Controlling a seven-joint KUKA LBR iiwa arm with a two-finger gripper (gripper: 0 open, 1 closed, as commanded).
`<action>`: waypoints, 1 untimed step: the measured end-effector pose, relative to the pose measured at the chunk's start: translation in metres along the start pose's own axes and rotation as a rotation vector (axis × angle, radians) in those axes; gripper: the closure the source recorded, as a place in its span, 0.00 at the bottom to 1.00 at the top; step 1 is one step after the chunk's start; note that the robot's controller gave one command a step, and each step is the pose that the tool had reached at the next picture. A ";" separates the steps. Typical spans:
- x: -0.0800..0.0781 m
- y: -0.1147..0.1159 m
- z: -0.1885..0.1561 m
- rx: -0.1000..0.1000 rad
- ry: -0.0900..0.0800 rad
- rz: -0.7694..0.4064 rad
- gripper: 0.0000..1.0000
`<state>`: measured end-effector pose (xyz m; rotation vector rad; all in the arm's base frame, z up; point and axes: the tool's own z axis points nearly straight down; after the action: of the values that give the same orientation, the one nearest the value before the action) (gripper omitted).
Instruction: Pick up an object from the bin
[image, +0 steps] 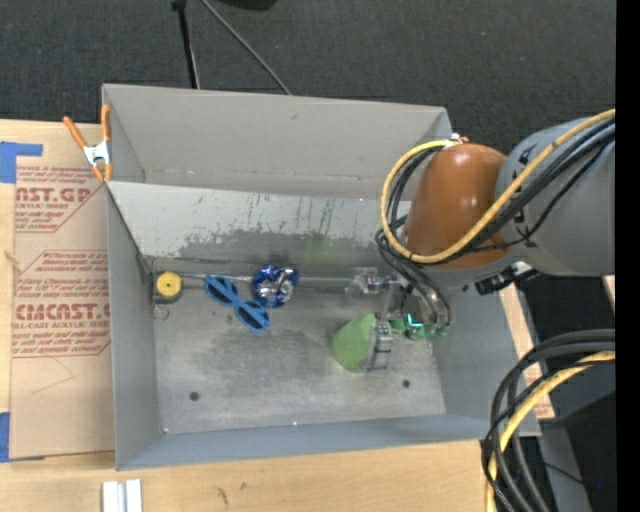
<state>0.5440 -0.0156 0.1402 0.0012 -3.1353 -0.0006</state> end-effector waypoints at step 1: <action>-0.021 -0.034 0.058 0.000 -0.012 -0.123 0.00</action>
Offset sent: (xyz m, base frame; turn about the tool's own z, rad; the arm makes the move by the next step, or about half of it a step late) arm 0.0213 -0.0408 -0.0702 -0.1228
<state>0.5647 -0.0497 0.0820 0.1946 -3.1417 -0.0013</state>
